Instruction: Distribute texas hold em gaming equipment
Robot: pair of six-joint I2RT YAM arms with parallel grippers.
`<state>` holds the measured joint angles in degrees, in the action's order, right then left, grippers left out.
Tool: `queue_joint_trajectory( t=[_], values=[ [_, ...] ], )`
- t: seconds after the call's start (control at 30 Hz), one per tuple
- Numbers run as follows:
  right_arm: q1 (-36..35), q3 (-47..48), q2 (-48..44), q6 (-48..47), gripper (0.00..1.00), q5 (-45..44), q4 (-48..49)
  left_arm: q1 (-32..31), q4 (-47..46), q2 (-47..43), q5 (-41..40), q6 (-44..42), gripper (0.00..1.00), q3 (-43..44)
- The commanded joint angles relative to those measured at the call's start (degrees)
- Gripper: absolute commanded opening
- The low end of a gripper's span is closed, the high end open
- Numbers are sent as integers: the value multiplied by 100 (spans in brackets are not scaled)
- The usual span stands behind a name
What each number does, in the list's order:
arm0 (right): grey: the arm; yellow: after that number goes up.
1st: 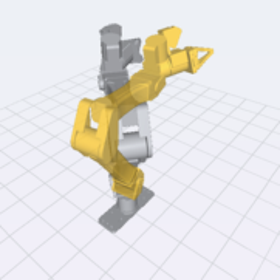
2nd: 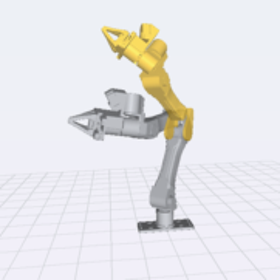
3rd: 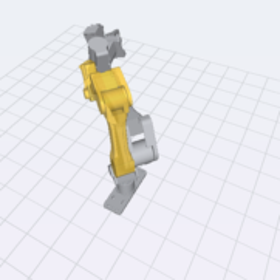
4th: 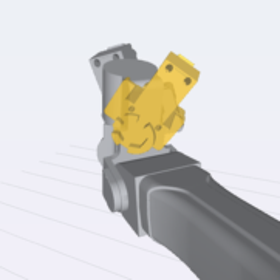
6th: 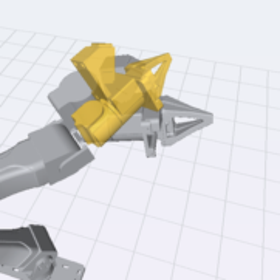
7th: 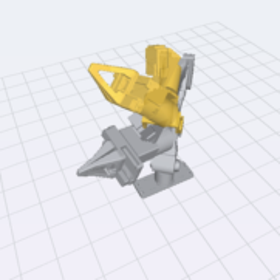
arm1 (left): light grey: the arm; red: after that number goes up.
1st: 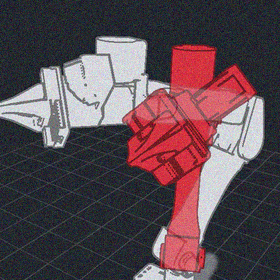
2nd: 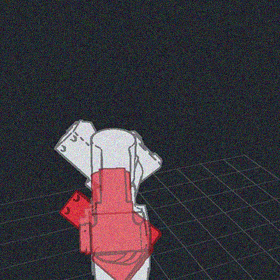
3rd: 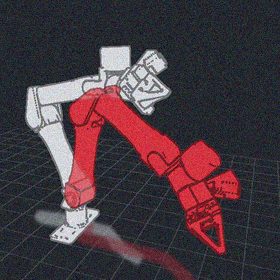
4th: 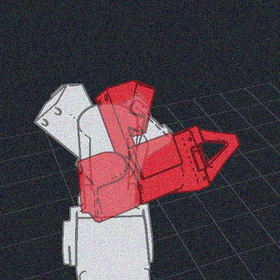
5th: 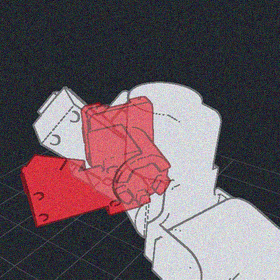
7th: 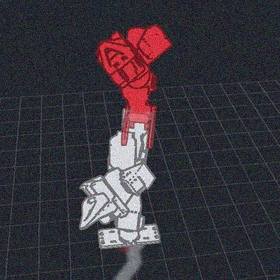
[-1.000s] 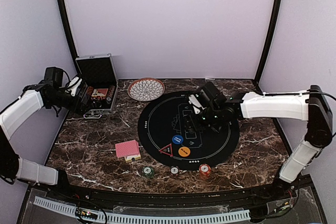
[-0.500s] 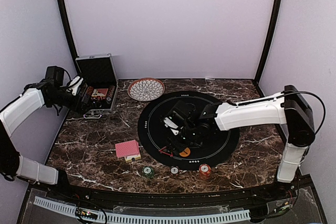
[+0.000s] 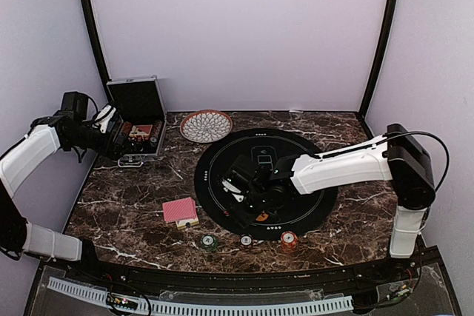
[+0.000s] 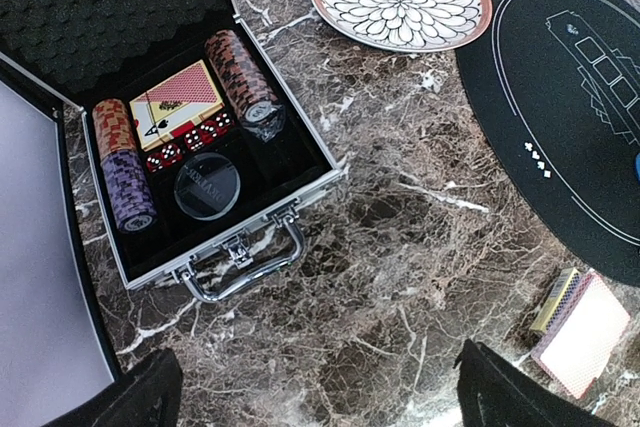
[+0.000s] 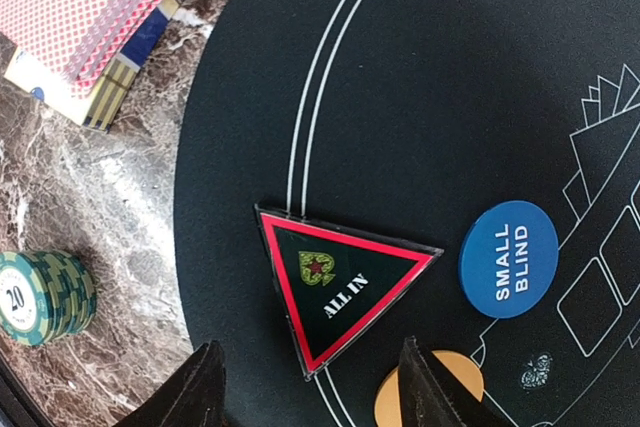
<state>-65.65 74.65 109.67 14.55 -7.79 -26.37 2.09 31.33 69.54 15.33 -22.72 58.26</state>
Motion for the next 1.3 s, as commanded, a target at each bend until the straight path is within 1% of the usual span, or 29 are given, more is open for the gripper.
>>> queue_joint_trajectory(
  t=[0.0,0.2,0.6,0.73,0.9,1.1,1.27],
  values=[
    [-27,-63,84,141,59,-194,105,14,215,-283,141,48,99,90],
    [-27,-102,191,179,57,-230,121,11,207,-380,195,56,99,50],
    [38,-152,441,143,56,-244,205,14,208,-336,369,120,99,124],
    [102,-147,464,140,51,-165,303,13,213,-328,374,120,99,153],
    [187,35,590,104,38,-180,308,19,212,-320,343,102,99,152],
    [326,302,777,125,35,-225,410,12,223,-318,338,101,99,156],
    [433,711,1034,148,32,-188,466,19,253,-322,337,87,99,161]
  ],
)
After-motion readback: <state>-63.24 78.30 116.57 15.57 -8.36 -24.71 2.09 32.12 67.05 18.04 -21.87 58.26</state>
